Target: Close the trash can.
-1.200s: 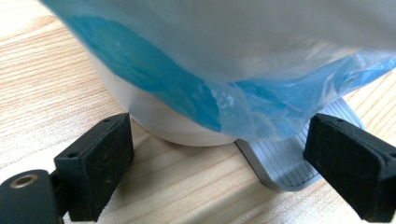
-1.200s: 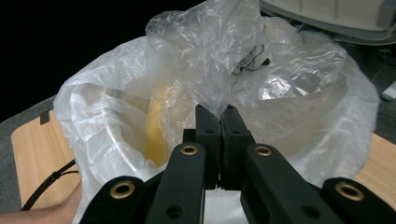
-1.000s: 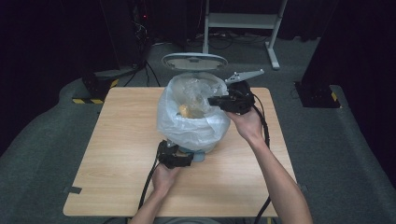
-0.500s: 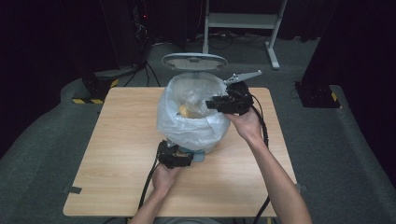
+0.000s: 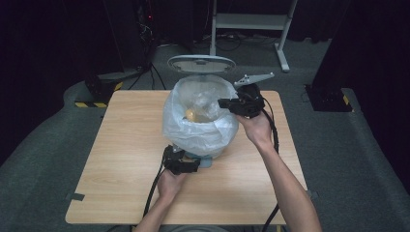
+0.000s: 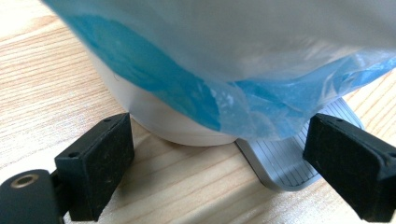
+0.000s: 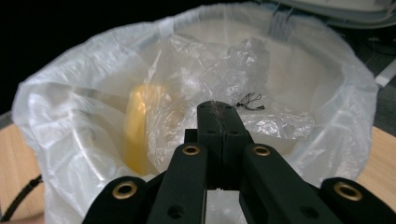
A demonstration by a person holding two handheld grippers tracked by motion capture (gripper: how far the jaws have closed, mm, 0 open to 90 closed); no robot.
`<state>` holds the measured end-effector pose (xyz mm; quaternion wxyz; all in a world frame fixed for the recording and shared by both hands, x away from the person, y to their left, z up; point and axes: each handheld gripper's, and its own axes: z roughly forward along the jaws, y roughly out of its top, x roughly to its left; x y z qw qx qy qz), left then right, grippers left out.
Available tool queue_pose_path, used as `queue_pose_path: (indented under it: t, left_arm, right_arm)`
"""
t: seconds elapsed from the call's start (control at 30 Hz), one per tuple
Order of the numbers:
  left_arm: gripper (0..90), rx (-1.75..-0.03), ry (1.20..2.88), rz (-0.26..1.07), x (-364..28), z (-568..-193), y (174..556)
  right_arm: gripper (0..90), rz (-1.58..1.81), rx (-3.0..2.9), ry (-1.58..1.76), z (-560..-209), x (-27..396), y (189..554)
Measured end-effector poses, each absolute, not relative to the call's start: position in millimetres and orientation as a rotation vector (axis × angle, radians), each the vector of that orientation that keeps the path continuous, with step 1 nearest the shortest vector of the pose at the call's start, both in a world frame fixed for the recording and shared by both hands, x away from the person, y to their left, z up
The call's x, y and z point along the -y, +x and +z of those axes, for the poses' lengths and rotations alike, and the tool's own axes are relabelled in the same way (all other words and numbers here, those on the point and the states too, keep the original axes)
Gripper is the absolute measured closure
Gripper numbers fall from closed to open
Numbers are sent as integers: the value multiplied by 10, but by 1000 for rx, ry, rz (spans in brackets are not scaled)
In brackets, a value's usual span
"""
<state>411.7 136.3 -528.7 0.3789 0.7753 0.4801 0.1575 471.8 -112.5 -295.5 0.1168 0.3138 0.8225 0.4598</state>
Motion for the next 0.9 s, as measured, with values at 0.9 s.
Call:
queue_pose_path:
  t: [0.9]
  left_arm:
    - [89,-1227,1986,418,-1370,-5284,4118]
  right_arm:
    - [689,1291,-2431,948,-3123,1066,4750]
